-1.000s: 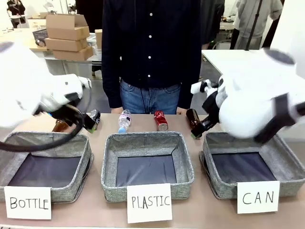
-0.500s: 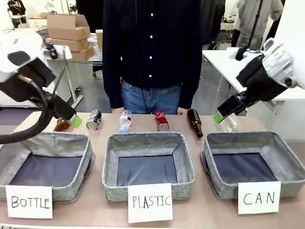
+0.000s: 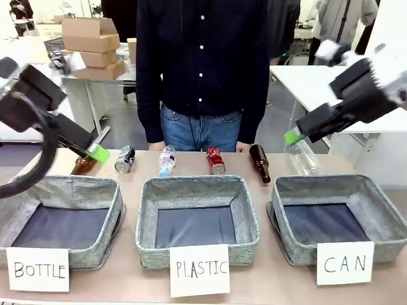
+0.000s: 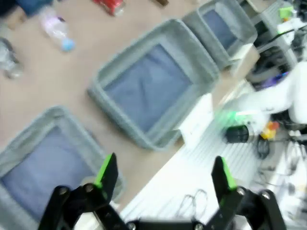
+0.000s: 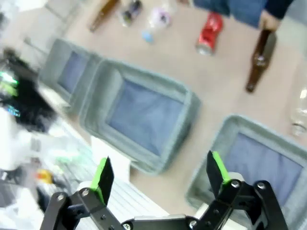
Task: Sort the can waste into the basket.
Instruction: Pick up the can waste from the table and place it in the right Fabric basket.
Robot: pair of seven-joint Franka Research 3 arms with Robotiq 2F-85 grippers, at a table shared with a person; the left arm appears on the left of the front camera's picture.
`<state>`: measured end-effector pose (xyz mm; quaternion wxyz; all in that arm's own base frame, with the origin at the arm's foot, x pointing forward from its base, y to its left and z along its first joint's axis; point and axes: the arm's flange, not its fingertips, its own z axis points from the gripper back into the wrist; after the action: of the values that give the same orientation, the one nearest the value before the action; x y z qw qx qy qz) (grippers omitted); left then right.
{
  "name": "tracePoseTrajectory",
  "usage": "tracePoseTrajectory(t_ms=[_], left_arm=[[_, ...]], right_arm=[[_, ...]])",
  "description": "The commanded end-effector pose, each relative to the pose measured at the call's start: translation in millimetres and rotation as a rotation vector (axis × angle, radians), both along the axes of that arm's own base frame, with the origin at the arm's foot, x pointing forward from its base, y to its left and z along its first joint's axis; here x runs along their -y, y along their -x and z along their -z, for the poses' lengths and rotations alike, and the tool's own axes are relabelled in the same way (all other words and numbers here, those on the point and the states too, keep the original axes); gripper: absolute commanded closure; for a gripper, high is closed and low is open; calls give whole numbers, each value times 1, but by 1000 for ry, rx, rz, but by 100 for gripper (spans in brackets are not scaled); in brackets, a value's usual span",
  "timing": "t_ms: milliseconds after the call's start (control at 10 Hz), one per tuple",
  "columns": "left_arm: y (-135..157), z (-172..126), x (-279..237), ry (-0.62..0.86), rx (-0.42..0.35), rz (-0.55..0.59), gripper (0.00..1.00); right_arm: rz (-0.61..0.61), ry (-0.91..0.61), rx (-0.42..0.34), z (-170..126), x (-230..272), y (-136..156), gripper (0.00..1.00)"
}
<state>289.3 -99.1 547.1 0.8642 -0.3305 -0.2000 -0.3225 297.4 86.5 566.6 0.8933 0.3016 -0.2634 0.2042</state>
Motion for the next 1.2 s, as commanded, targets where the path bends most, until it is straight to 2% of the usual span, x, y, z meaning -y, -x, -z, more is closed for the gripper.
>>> tracePoseTrajectory(t_ms=[0, 100, 200, 400, 500, 600, 700, 1100], left_arm=[[-7, 31, -62, 577, -306, -95, 0], [-9, 45, -82, 774, -321, -133, 0], [-11, 53, -98, 899, -304, -155, 0], [-11, 56, -118, 957, -279, -198, 0], [-10, 53, -126, 928, -237, -241, 0], [-10, 47, -125, 666, -223, -418, 0], [-37, 37, -153, 925, -276, -192, 0], [-37, 37, -153, 925, -276, -192, 0]], right_arm=[[89, -865, -149, 19, 64, 24, 0], [141, -958, -192, 24, 81, 24, 0], [156, -994, -180, 31, 92, 25, 0], [232, -986, -183, 39, 102, 29, 0], [279, -944, -189, 43, 102, 29, 0], [463, -695, -199, 44, 93, 31, 0], [220, -938, -210, -5, 141, -9, 0], [220, -938, -210, -5, 141, -9, 0]])
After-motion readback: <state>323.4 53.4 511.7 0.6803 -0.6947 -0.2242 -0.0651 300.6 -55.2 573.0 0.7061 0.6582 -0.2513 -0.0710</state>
